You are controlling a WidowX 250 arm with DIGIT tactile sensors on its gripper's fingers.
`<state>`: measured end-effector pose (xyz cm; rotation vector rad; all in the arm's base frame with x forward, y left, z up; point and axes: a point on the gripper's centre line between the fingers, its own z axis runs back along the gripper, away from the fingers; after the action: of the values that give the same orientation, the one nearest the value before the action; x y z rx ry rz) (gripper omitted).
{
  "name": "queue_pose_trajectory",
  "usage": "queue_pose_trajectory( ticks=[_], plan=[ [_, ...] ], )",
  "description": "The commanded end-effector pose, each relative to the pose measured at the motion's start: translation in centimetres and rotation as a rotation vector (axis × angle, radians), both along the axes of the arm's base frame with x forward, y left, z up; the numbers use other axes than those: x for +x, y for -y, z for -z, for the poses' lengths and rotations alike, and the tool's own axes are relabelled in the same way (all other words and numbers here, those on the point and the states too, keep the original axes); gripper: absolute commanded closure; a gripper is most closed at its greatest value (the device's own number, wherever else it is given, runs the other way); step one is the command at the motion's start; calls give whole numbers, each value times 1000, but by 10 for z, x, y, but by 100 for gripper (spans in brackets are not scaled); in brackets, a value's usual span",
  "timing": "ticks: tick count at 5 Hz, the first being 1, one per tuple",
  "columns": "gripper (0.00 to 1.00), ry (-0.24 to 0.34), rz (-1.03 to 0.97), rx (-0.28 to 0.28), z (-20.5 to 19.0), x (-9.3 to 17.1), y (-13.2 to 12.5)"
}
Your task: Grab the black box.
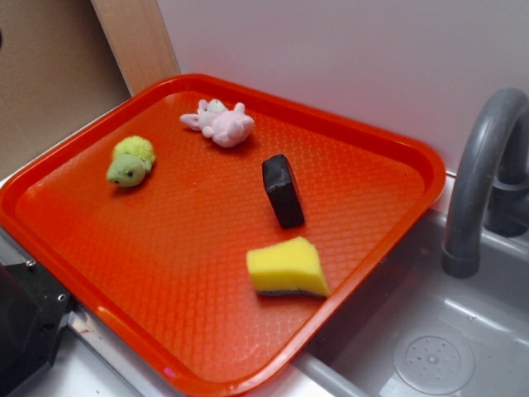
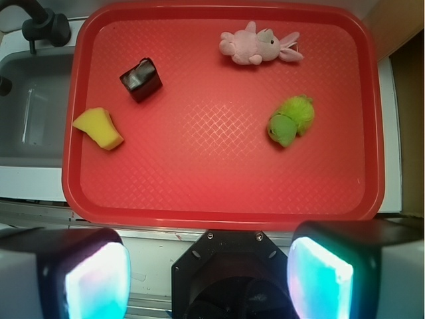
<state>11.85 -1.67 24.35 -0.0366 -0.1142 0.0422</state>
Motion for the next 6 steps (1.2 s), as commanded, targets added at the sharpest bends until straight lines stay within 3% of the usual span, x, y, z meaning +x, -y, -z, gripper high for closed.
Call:
queue_pose_trajectory(
  ticks=[1, 2, 3, 4, 5, 6],
  plan=[
    [0, 0, 0, 0, 0, 0, 0],
    [0, -41, -189, 38, 42, 36, -23],
    [0, 21, -373, -62, 62, 76, -13],
    [0, 123, -613, -195, 88, 101, 13],
    [0, 151, -710, -273, 102, 114, 38],
    [0, 132, -669, -244, 117, 129, 64]
  ],
)
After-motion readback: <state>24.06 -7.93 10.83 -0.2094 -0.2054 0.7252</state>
